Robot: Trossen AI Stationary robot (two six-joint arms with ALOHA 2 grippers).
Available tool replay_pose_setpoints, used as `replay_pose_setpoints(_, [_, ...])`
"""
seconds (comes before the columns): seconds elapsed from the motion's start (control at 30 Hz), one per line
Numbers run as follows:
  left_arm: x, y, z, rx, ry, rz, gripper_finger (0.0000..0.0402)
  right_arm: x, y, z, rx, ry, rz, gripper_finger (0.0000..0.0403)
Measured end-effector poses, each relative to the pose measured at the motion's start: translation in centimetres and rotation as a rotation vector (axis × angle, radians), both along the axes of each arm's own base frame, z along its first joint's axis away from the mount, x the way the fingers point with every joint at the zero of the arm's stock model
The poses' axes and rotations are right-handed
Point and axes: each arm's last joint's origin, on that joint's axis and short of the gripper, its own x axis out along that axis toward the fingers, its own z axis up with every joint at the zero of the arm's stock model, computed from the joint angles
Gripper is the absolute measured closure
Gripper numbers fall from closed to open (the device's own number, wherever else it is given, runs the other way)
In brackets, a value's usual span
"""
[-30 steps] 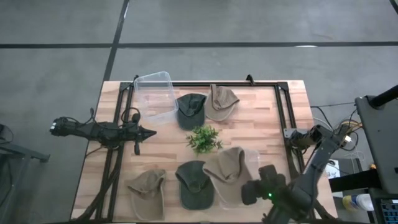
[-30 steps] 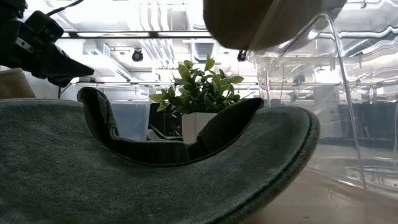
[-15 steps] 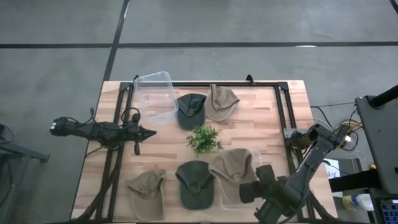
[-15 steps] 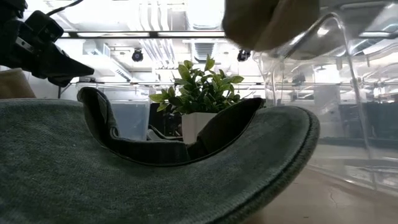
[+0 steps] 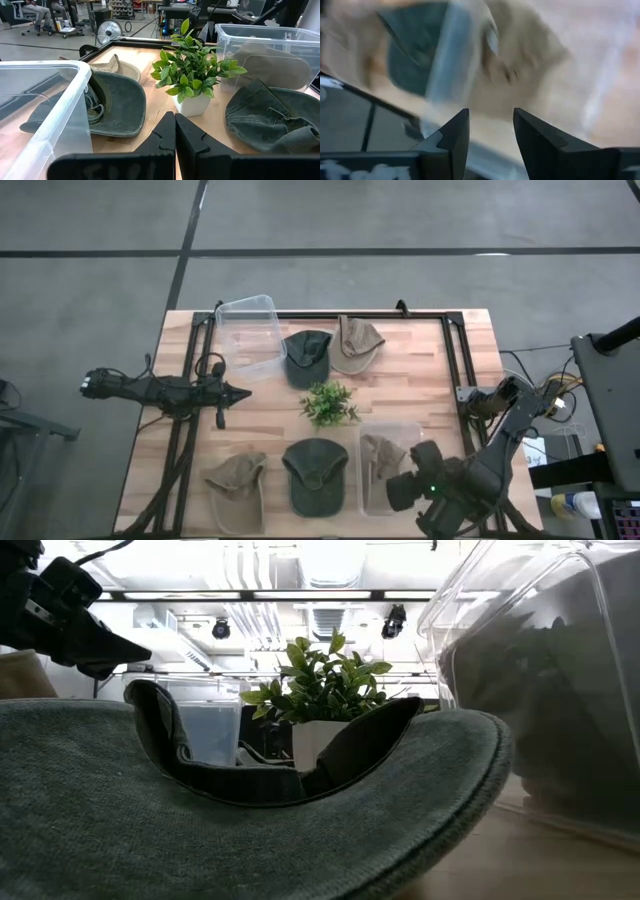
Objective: Pick & Place hat
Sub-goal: Put the top brown cap into the top transparent bin
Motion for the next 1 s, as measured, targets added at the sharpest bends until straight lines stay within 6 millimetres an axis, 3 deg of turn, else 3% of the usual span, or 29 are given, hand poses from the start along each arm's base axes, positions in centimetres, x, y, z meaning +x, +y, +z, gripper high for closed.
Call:
replay_pose_setpoints(0.23, [0.0,0.0,0.0,0.0,0.001,0.0,0.0401,2.1,-2.8,0.9,-0.321,-0.197,0.029,0.0264])
replay_pose_setpoints(0.4, [0.0,0.0,0.0,0.0,0.0,0.0,0.0401,4.0,-6.0,1.4,-0.4,-0.167,0.013,0.0274])
replay_pose_setpoints(0.77, [0.0,0.0,0.0,0.009,0.002,-0.001,0.0401,7.7,-14.8,2.7,-0.457,-0.106,-0.12,0.0277])
replay_pose_setpoints(0.9, [0.0,0.3,0.0,0.231,0.038,0.058,0.0401,8.6,-17.6,3.3,-0.407,-0.115,-0.126,0.0273])
replay_pose_setpoints(1.0, [-0.1,0.4,0.1,0.303,0.051,0.086,0.0401,9.2,-19.4,3.8,-0.36,-0.129,-0.093,0.0273])
